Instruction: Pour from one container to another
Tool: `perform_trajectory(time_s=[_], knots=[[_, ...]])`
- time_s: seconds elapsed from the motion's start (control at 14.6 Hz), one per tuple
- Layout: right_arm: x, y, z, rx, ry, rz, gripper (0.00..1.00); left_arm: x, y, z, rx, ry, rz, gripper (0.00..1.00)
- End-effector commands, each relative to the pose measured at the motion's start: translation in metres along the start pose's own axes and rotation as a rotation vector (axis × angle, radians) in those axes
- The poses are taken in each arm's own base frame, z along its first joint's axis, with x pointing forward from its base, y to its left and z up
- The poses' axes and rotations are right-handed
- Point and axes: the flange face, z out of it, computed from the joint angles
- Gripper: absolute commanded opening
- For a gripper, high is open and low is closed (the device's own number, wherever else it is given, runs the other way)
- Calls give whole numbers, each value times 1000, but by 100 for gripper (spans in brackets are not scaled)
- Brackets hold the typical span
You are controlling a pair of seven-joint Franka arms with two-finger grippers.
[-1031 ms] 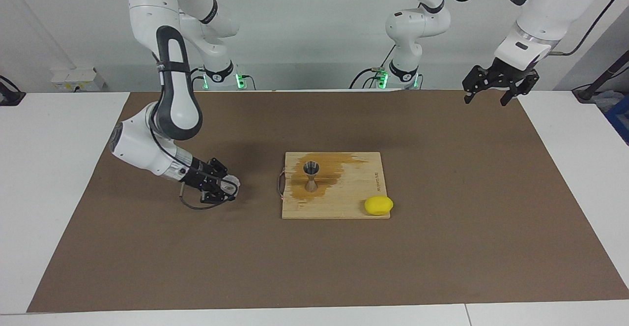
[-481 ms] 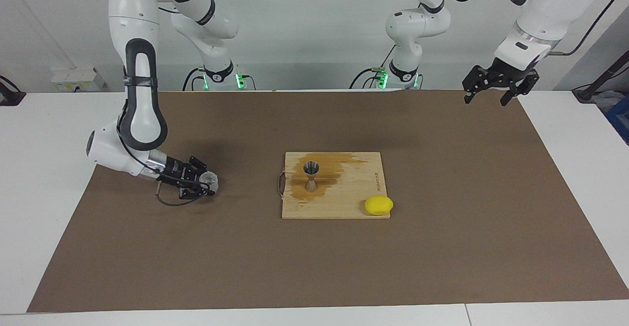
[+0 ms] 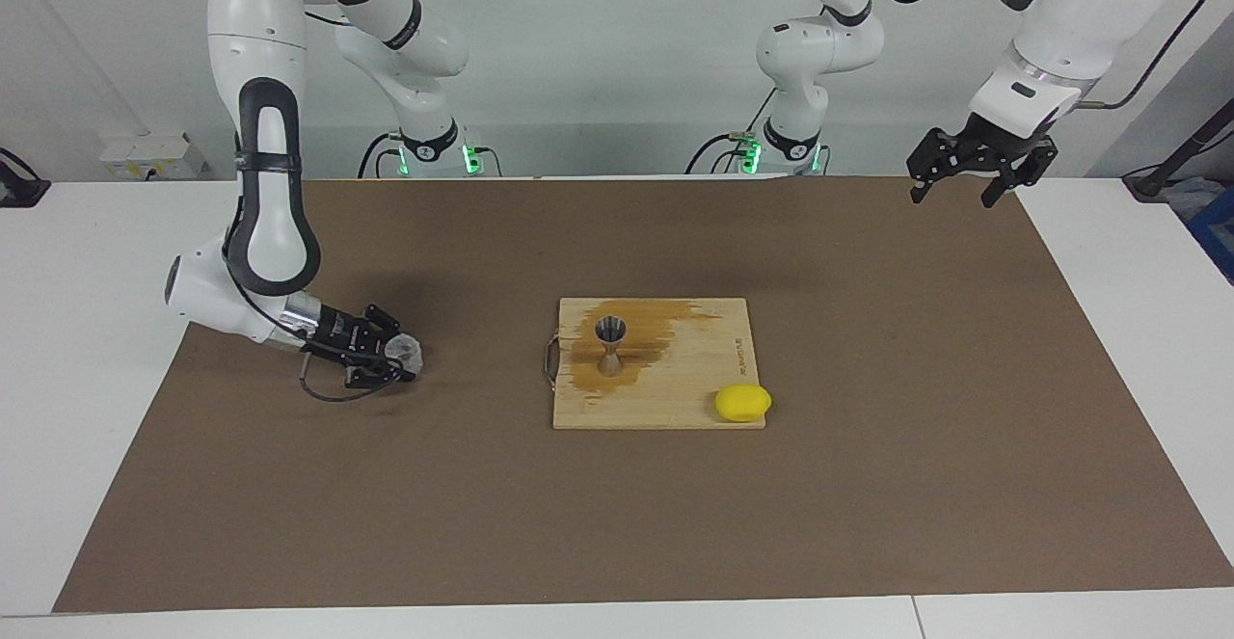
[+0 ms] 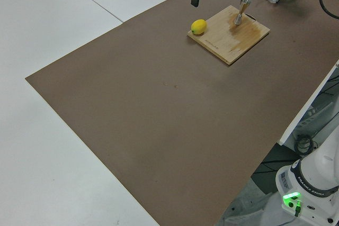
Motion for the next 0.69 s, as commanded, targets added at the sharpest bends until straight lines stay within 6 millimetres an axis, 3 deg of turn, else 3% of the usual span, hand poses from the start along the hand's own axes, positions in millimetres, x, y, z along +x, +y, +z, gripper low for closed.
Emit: perform_trajectory(time_s=[0.0, 0.34, 0.62], knots=[[-1, 8, -10, 17, -11, -12, 100, -7, 1, -2, 13, -7, 1, 100], [-5, 10, -48, -14, 141, -129, 100, -7, 1, -2, 13, -7, 1, 100], [-25, 8, -81, -73, 293, -329, 100, -7, 1, -2, 13, -7, 1, 100]])
